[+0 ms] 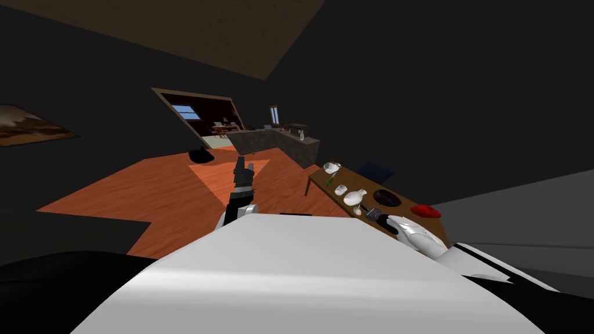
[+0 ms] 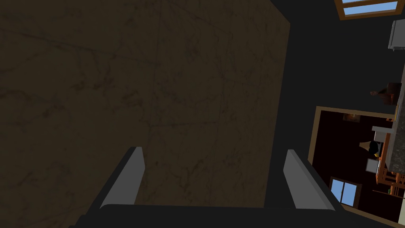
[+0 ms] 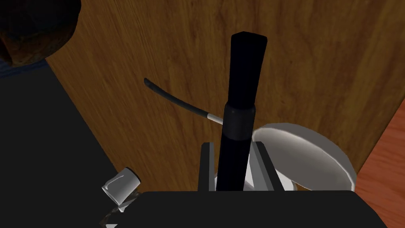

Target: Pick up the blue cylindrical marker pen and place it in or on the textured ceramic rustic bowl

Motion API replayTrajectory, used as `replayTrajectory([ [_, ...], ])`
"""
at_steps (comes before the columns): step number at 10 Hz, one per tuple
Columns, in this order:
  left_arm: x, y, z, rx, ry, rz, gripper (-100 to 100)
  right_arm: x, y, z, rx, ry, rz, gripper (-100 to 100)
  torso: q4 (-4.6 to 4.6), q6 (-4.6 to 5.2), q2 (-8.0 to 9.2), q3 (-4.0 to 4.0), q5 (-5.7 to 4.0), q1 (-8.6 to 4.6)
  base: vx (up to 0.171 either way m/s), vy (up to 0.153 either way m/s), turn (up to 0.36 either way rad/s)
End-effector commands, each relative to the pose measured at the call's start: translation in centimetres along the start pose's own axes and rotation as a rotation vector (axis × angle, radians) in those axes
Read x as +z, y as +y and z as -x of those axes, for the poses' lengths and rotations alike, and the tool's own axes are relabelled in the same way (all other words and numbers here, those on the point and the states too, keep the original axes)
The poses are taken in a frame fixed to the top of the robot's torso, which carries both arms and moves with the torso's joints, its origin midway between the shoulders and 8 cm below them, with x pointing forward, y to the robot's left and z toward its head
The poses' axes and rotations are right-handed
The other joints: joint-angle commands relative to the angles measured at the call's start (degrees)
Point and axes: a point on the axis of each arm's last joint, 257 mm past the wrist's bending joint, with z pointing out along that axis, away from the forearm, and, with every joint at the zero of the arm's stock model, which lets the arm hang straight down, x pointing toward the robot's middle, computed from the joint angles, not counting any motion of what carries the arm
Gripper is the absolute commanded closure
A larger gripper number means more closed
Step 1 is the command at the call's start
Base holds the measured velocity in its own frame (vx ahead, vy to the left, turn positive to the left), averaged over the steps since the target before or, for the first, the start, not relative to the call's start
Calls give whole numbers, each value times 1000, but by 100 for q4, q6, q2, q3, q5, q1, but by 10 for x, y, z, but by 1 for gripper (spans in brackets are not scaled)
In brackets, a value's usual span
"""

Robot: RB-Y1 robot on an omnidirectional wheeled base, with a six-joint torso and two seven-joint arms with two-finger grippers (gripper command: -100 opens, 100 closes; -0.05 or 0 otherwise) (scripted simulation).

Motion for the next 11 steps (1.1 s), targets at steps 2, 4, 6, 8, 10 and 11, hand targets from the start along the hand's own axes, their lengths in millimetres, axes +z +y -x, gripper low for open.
replayTrajectory([
  [2, 0, 0, 0, 0, 0, 0, 0, -4, -19, -12, 5, 32, -39, 100, 1, 1, -1, 0, 0, -16, 13, 9, 27],
  [4, 0, 0, 0, 0, 0, 0, 0, -10, -52, -26, 27, 75, -105, 100, 0, 0, -5, -2, -7, -46, 40, -59, 40],
  [6, 0, 0, 0, 0, 0, 0, 0, -10, -52, -26, 27, 75, -105, 100, -2, 1, -21, -11, -12, -60, 45, -56, 12],
  [8, 0, 0, 0, 0, 0, 0, 0, -18, -82, -38, 57, 110, -169, 100, 2, 3, -13, -5, -10, -52, 59, -67, 29],
  [10, 0, 0, 0, 0, 0, 0, 0, -21, -92, -42, 69, 122, -192, 100, 0, 8, -19, -9, -16, -66, 43, -80, 18],
  [11, 0, 0, 0, 0, 0, 0, 0, -21, -94, -43, 69, 125, -196, 100, 2, 12, -11, -4, -17, -64, 21, -50, 6],
])
